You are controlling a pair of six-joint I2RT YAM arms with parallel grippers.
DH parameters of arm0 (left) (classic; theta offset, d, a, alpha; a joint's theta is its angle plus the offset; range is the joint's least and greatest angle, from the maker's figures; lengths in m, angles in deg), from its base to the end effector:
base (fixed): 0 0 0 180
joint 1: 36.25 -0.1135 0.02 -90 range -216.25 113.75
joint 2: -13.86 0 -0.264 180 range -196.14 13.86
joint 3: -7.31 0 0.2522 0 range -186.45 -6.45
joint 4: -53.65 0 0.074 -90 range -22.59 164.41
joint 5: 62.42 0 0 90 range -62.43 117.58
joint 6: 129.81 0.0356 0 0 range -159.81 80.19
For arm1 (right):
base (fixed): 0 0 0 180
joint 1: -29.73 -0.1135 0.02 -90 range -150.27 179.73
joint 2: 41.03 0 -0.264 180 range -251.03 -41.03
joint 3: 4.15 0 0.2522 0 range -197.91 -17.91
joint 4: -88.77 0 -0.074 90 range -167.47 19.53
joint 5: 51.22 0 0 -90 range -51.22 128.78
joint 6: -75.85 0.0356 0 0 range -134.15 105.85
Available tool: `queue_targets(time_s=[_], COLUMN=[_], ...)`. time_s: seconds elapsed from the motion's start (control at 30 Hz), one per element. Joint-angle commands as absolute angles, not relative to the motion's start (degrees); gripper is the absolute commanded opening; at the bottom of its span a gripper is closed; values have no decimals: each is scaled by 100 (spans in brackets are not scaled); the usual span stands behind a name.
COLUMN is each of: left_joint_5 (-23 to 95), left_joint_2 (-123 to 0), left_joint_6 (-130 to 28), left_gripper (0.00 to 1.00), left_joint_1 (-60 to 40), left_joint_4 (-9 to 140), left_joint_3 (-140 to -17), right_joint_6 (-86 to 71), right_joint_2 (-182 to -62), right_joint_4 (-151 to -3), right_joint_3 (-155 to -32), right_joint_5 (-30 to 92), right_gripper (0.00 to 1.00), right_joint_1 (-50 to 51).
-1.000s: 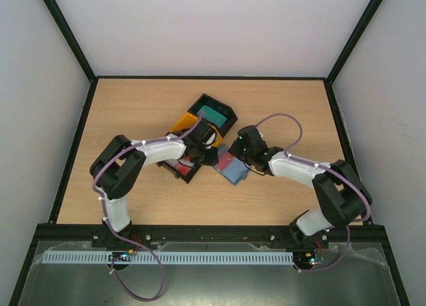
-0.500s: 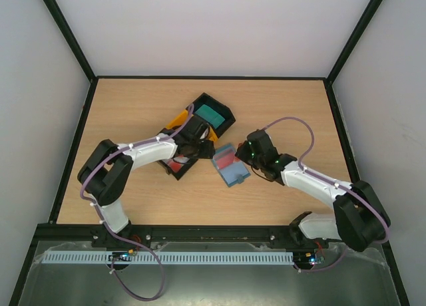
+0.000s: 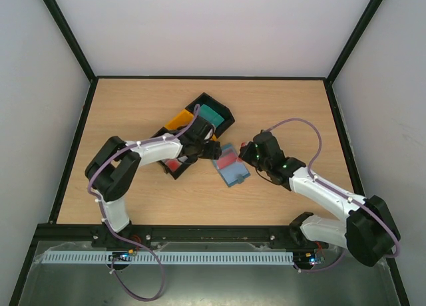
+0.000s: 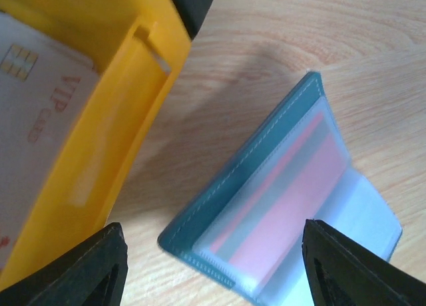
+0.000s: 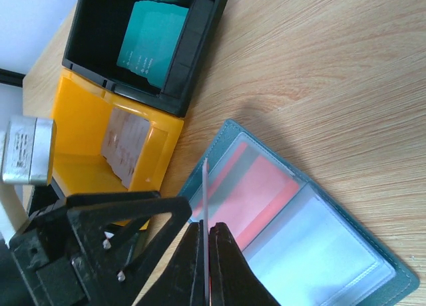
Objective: Put the credit cards into the card holder
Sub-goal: Adjust the card holder at the center of the board.
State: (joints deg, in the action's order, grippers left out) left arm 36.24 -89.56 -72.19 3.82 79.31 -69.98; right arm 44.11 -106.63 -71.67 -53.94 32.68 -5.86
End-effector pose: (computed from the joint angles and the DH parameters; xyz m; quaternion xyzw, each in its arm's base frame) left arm 0.2837 -0.2457 0.1734 0.0878 0.9384 -0.2504 0.2211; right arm 0.1952 0.1444 0.2219 0.1504 0.8747 0.3670 0.2784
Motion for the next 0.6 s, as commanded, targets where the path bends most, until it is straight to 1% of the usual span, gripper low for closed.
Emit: queue_targets(time_s=[0.0, 0.17, 0.37, 0.57], left_joint_5=[3103, 3728, 4069, 4178], left_joint_2=[-9308, -9666, -9580, -9355], left_joint_6=[-7016, -6984, -6950, -7009], left_gripper=[75, 74, 67, 54], left_joint_1=[391, 400, 421, 699], left_joint_4=[7869, 7515, 7258, 7189], left_joint_3=[-7357, -7463, -7165, -6720], right_joint_6=[4343, 4266, 4180, 4022], right_joint_2=[-10578, -10665, -10673, -10510], right_joint_4=[-6963, -7106, -7288, -7020], right_joint_3=[-5304, -5297, -5148, -5157], right_joint_5=[3368, 3357, 3411, 3585], right_gripper=[2, 2, 2, 2], right_joint_1=[-604, -603, -599, -594])
